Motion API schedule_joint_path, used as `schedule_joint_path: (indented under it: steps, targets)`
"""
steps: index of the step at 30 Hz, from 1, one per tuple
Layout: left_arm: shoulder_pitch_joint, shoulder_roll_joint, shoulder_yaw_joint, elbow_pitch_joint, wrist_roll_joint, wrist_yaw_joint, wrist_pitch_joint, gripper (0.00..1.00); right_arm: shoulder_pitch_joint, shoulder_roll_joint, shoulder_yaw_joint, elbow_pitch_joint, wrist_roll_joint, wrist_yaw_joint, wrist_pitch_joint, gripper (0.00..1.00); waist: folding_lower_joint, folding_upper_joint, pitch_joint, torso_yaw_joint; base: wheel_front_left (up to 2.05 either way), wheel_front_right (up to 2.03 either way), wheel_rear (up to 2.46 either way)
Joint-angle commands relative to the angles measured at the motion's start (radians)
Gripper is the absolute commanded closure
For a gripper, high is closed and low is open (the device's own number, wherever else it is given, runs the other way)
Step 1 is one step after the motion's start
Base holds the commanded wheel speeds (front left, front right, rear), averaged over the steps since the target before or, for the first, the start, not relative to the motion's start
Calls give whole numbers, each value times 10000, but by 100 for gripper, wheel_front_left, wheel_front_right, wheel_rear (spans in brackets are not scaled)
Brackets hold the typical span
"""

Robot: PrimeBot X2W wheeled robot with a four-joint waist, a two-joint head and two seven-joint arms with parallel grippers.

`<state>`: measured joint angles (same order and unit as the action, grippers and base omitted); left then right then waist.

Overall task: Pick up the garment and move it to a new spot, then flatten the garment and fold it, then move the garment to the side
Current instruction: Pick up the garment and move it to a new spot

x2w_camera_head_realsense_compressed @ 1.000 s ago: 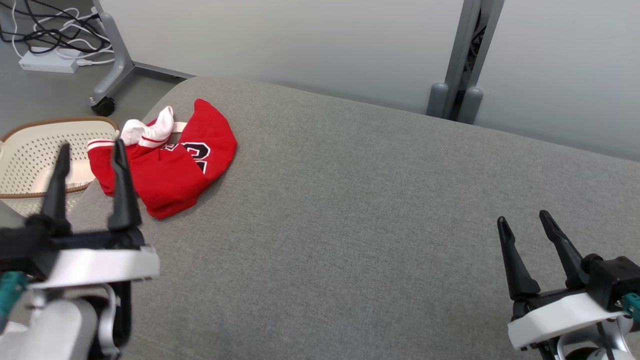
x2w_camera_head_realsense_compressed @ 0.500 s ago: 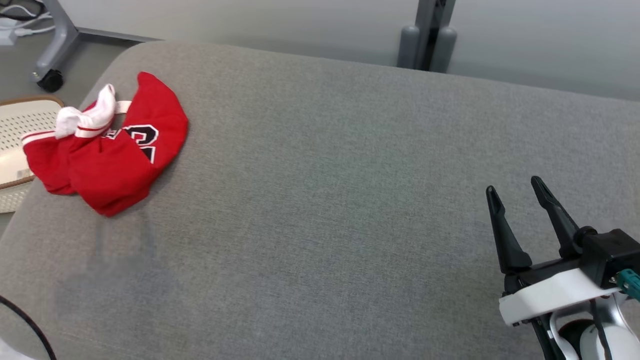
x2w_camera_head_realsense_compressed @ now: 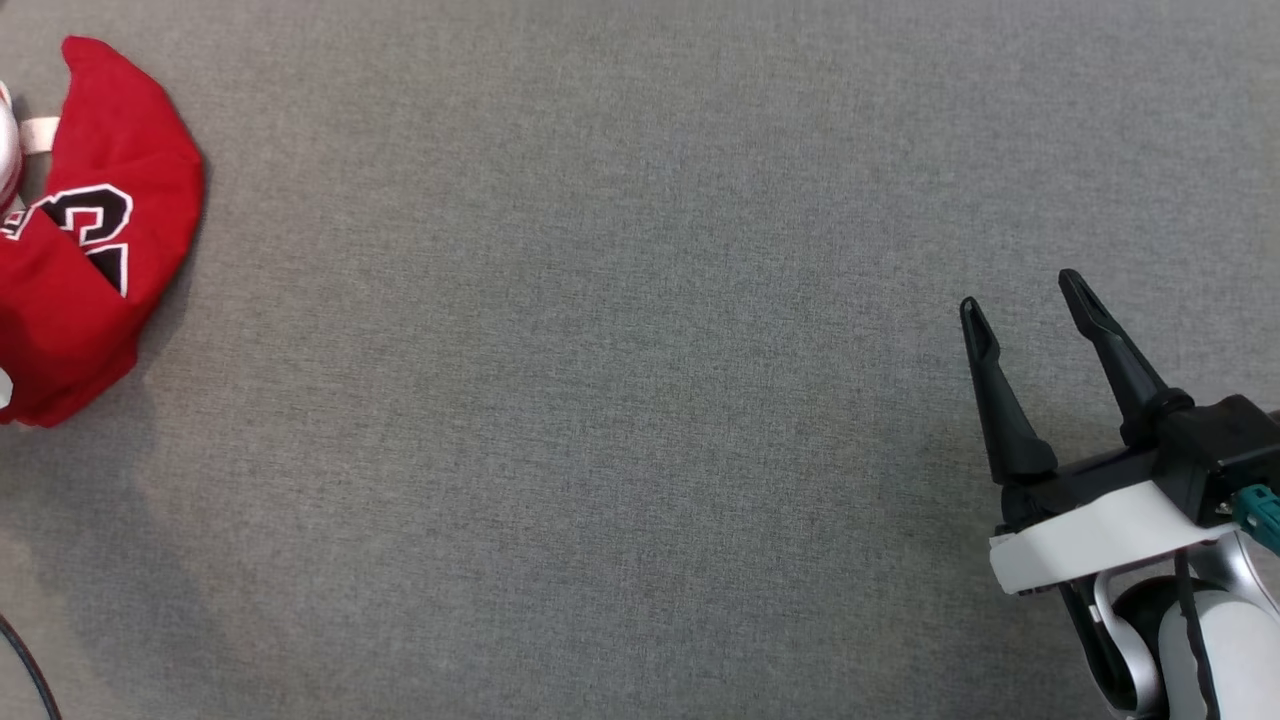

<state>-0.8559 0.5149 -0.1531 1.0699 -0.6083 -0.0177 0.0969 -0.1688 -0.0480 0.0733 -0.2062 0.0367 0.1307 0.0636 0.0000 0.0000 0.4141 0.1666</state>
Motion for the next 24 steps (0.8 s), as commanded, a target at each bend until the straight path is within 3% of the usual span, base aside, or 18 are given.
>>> schedule_joint_path:
  steps: [1,3,4,6,7,10,17,21,24]
  targets:
    - [-276,0,-1,156,-62,-86,14,0,-136,-58,-11,-39,-87,3,68,0,0,0,342,-112,0,0,0]
    - [-361,-129,35,539,-149,-185,-68,0,-213,-58,-12,-96,-164,3,108,0,0,0,483,-91,0,0,0]
    - [-423,-186,58,688,-220,-242,-108,6,-252,-60,-15,-109,-160,3,135,0,0,0,524,-66,0,0,0]
    - [-555,-243,60,930,-272,-339,-223,62,-272,-60,-19,-138,-173,3,148,0,0,0,560,-5,0,0,0]
    - [-590,-269,43,1021,-280,-366,-306,100,-284,-55,-1,-148,-184,3,157,0,0,0,568,20,0,0,0]
    - [-738,-381,13,1216,-237,-398,-756,100,-312,-60,24,-131,-208,3,196,0,0,0,550,83,0,0,0]
    - [-1540,-95,-317,738,471,-29,-3173,100,-253,-58,-156,-60,-173,3,69,0,0,0,127,299,0,0,0]
    - [-1906,-6,-275,-98,798,250,-3589,100,-147,-58,-256,25,0,3,-64,0,0,0,-353,329,0,0,0]
    - [-1553,63,129,-1549,1000,573,-3625,100,-86,-58,-302,79,196,3,-235,0,0,0,-693,257,0,0,0]
